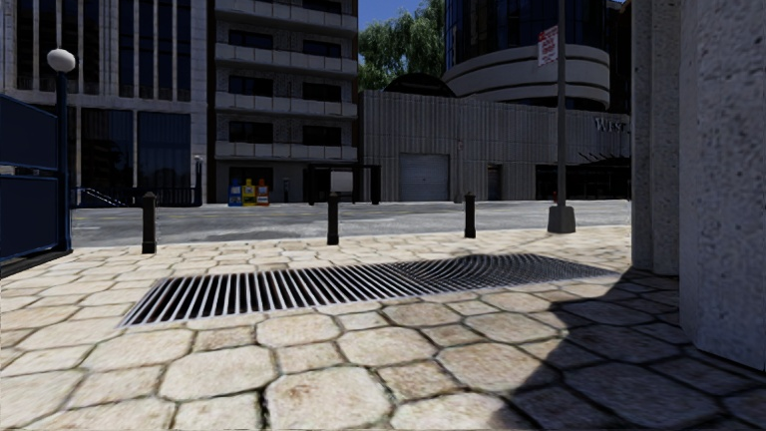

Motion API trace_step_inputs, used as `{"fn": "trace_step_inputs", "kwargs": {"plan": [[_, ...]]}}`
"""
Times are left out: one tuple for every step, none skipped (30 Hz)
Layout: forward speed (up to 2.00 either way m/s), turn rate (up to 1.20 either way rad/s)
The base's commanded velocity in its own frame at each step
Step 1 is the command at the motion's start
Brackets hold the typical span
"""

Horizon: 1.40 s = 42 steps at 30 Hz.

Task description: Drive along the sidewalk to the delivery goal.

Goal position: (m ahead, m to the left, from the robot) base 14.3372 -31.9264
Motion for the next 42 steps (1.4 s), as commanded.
{"fn": "trace_step_inputs", "kwargs": {"plan": [[2.0, -0.04], [2.0, -0.11], [2.0, -0.18], [2.0, -0.24], [2.0, -0.27], [2.0, -0.27], [2.0, -0.27], [2.0, -0.27], [2.0, -0.27], [2.0, -0.27], [2.0, -0.28], [2.0, -0.28], [2.0, -0.33], [2.0, -0.38], [2.0, -0.4], [2.0, -0.4], [2.0, -0.4], [2.0, -0.4], [2.0, -0.4], [2.0, -0.42], [2.0, -0.43], [2.0, -0.43], [2.0, -0.44], [2.0, -0.44], [2.0, -0.44], [2.0, -0.45], [2.0, -0.45], [2.0, -0.45], [2.0, -0.45], [2.0, -0.45], [2.0, -0.45], [2.0, -0.45], [2.0, -0.45], [2.0, -0.46], [2.0, -0.47], [2.0, -0.47], [2.0, -0.47], [2.0, -0.48], [2.0, -0.49], [2.0, -0.51], [2.0, -0.54], [2.0, -0.54]]}}
